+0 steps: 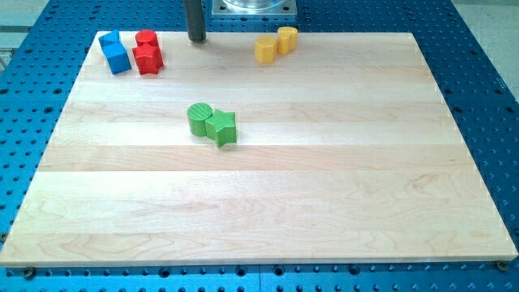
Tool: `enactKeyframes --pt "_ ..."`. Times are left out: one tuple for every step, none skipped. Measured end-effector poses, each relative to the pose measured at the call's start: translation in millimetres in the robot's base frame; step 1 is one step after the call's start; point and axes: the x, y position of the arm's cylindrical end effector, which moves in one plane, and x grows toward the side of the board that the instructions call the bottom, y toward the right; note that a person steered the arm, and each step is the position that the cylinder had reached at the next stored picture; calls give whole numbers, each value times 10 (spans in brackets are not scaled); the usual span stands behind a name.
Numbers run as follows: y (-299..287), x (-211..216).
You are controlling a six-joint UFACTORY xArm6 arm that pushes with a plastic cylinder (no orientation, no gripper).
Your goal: Move the hexagon to the left center
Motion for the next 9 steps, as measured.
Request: enactKeyframes --pt "103 -18" --pt "385 -14" --pt "1245 -7" --pt "1965 -13" --pt "2242 96" --pt "1540 228" --pt "854 527" --pt "506 716" --pt "82 1149"
